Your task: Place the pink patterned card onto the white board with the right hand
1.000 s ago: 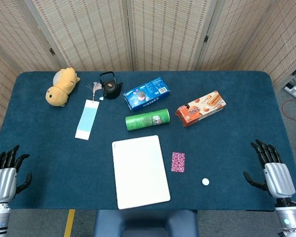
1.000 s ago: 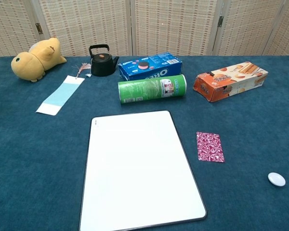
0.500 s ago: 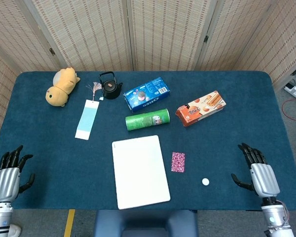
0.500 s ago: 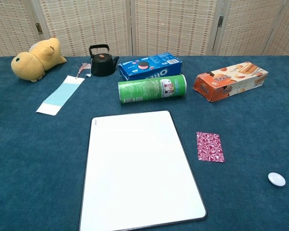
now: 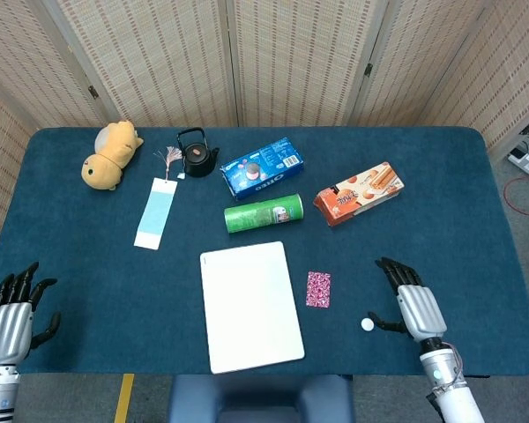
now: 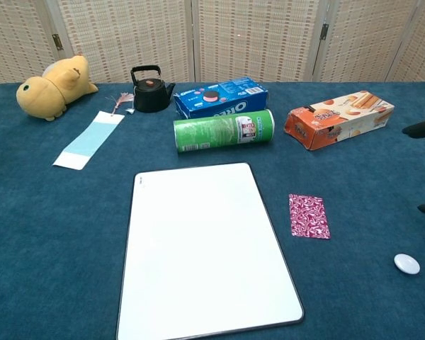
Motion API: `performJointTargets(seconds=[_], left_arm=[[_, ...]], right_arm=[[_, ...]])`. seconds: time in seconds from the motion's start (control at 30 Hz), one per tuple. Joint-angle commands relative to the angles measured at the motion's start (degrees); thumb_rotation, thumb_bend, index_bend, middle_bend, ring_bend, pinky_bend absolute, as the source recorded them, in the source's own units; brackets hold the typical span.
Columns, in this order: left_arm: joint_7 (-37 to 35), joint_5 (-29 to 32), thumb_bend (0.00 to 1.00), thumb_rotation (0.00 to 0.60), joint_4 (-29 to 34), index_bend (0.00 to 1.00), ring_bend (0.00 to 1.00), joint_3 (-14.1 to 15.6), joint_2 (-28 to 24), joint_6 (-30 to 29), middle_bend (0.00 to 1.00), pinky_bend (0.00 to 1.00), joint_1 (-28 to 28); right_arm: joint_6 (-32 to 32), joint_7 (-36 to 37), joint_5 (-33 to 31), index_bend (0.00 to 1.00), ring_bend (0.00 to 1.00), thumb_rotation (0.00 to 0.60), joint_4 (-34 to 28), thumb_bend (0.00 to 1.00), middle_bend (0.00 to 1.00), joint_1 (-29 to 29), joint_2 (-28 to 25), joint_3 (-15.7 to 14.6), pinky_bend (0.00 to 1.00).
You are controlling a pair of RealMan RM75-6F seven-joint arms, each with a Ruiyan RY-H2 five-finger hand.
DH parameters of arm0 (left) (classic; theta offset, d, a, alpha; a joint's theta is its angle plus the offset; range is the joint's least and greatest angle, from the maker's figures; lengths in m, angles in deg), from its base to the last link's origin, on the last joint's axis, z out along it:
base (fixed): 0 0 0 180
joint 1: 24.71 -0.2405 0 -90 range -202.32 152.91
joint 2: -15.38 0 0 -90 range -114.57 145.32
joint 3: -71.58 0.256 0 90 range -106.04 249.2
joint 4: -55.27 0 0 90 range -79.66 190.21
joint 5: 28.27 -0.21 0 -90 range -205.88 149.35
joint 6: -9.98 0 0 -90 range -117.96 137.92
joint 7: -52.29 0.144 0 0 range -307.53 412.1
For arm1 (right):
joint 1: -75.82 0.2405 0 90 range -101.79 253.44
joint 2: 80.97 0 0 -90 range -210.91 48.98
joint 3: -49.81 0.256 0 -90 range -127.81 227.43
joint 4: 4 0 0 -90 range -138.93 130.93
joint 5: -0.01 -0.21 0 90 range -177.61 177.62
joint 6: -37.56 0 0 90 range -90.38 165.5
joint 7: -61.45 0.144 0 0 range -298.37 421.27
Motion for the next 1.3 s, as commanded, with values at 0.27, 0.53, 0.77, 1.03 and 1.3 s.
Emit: performJointTargets(seconds=[0.27,0.53,0.77,1.03,1.3], left_arm=[[-0.8,-0.5,0.44,0.600,-0.4,0.27,0.10,0.3,0.1,-0.1,0.06,0.00,-0.2],[-1.4,-0.7,0.44,0.600,-0.9,0.27,0.10,0.5,0.2,-0.2,0.06,0.00,-0.4],[-2.0,-0.5,0.44,0.600,-1.5,0.27,0.10,0.6,0.3,-0.1,0.06,0.00,-0.6],[-2.9,-0.3,0.44,0.600,-2.4,0.27,0.10,0.6,0.4,-0.1,0.06,0.00,-0.9],[-3.4,-0.4,0.44,0.600,-3.1,0.27,0.10,0.6,0.7,0.0,0.06,0.00,-0.9]], right_arm=[[-5.2,-12.9,-11.0,0.18,0.06,0.545,-0.9,0.13,0.08,6.6,5.6,3.0,0.05],[-7.2,-20.1,-19.3,0.24,0.05,0.544,-0.3,0.11,0.08,11.5,9.6,4.5,0.04],[-7.5,-27.0,-27.0,0.24,0.05,0.546,0.6,0.10,0.06,16.1,12.3,5.2,0.00],[-4.8,-32.0,-33.3,0.21,0.03,0.547,2.2,0.11,0.03,19.3,14.4,5.2,0.00],[-5.5,-33.0,-37.7,0.21,0.02,0.545,3.8,0.10,0.03,21.9,15.4,5.6,0.00]])
